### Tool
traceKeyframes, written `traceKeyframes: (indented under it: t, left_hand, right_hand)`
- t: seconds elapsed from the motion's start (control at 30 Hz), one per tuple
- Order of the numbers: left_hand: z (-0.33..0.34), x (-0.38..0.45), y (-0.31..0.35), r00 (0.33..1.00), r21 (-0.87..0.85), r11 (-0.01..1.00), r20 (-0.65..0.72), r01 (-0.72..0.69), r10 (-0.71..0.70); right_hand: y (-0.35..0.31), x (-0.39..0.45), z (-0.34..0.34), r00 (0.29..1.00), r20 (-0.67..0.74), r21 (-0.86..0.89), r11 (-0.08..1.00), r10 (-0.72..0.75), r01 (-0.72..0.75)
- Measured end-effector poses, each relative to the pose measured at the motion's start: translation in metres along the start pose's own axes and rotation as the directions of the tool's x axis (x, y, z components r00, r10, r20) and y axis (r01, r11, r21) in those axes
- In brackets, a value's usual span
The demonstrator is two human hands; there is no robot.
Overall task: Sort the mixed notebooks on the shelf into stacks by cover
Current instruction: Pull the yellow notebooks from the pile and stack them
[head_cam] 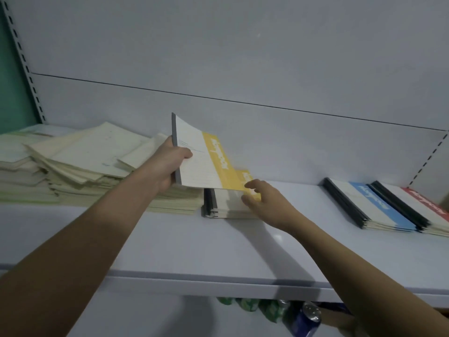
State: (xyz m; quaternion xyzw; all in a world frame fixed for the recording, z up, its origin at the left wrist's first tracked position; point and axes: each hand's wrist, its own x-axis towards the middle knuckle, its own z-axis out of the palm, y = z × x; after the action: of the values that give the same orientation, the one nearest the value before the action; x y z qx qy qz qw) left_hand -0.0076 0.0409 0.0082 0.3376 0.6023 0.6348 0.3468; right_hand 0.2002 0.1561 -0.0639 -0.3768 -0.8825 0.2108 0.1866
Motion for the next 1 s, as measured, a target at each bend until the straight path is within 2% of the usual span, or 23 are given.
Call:
traceKeyframes:
  t: [0.07,0.13,0.23,0.33,0.47,0.5,0.57,0.67,0.77,0.87,0.93,1.0]
  left_hand:
    - [-0.009,0.000,0.003,1.000,0.011,1.000,-0.014,-0.018,0.019]
    - [-0.014,0.000,0.005,1.000,0.017,1.000,-0.015,-0.020,0.021]
    - [-0.020,-0.003,0.002,1.000,0.016,1.000,-0.010,-0.001,0.001]
    - [-0.027,-0.004,-0.002,1.000,0.026,1.000,-0.003,0.001,-0.001]
    - [-0.036,-0.005,-0.004,1.000,0.038,0.999,0.008,0.002,-0.002]
    - [-0.038,-0.004,-0.004,1.000,0.045,0.999,0.004,0.008,-0.008]
    - [-0.039,-0.005,-0.005,1.000,0.044,0.999,0.002,0.013,-0.013]
    - [-0.033,-0.008,-0.010,1.000,0.046,0.999,0.017,0.015,-0.016]
    - [-0.020,-0.014,-0.017,0.998,0.027,0.999,0.055,0.029,-0.030]
    - [-0.006,-0.017,-0.016,0.995,-0.084,0.993,0.066,0.079,-0.073]
    - [0.000,-0.017,-0.013,0.995,-0.176,0.980,0.040,0.094,-0.089]
    - [0.000,-0.016,-0.013,0.998,-0.180,0.982,0.007,0.062,-0.062]
  right_hand:
    - [0.000,0.004,0.011,0.987,0.148,-0.176,0.981,-0.056,0.082]
    - [-0.007,0.007,0.022,0.977,0.196,-0.245,0.961,-0.079,0.127]
    - [-0.011,0.007,0.031,0.977,0.191,-0.295,0.943,-0.099,0.153]
    - [-0.009,0.001,0.031,0.984,0.117,-0.380,0.910,-0.132,0.167]
    - [-0.003,-0.012,0.016,0.991,0.099,-0.318,0.941,-0.092,0.119]
    - [0.000,-0.014,0.010,0.994,0.052,-0.271,0.957,-0.091,0.102]
    - [-0.001,-0.016,0.000,0.988,-0.127,-0.128,0.989,-0.089,0.072]
    - [-0.015,-0.012,-0.009,0.921,-0.389,0.070,0.995,-0.032,0.064]
    - [-0.036,-0.012,-0.008,0.868,-0.494,0.117,0.985,-0.051,0.125]
    - [-0.057,-0.018,0.006,0.894,-0.378,0.017,0.963,-0.243,0.269]
    - [-0.064,-0.022,0.018,0.848,-0.236,-0.122,0.880,-0.475,0.459]
    - [-0.069,-0.024,0.024,0.825,-0.057,-0.108,0.825,-0.562,0.554]
